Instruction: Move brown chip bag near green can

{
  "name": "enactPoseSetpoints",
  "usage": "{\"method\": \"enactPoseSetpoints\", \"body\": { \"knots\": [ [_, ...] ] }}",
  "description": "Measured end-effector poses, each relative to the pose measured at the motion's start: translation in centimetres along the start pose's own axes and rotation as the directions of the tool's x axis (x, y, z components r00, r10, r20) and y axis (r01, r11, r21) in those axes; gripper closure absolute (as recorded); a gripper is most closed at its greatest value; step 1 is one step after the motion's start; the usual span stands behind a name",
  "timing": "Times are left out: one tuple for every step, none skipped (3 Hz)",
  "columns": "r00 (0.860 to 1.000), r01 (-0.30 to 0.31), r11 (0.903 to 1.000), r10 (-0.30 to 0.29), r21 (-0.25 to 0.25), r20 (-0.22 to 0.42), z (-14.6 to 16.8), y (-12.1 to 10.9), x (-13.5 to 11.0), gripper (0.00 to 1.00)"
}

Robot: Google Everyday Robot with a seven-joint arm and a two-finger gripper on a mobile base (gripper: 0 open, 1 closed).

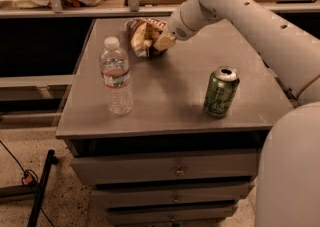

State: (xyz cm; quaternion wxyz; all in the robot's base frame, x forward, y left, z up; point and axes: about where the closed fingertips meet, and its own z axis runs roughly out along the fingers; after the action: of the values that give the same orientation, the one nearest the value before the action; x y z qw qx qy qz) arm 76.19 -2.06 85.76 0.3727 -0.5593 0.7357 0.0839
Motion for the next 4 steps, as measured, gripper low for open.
{"method": "enactPoseSetpoints", "body": {
  "knots": [
    [1.0,-0.009,0.9999,0.009,-0.01,0.01,-2.4,-2.1,1.0,1.0],
    [1.0,-0.006,0.9999,0.006,0.015,0.027,-6.5,-3.5,2.7,1.0],
    [0.999,0.023,0.9977,-0.026,0.064,0.044,-10.7,-3.8,4.0,1.0],
    [0.996,0.06,0.9937,-0.066,0.095,0.059,-13.3,-2.8,4.8,1.0]
  ]
}}
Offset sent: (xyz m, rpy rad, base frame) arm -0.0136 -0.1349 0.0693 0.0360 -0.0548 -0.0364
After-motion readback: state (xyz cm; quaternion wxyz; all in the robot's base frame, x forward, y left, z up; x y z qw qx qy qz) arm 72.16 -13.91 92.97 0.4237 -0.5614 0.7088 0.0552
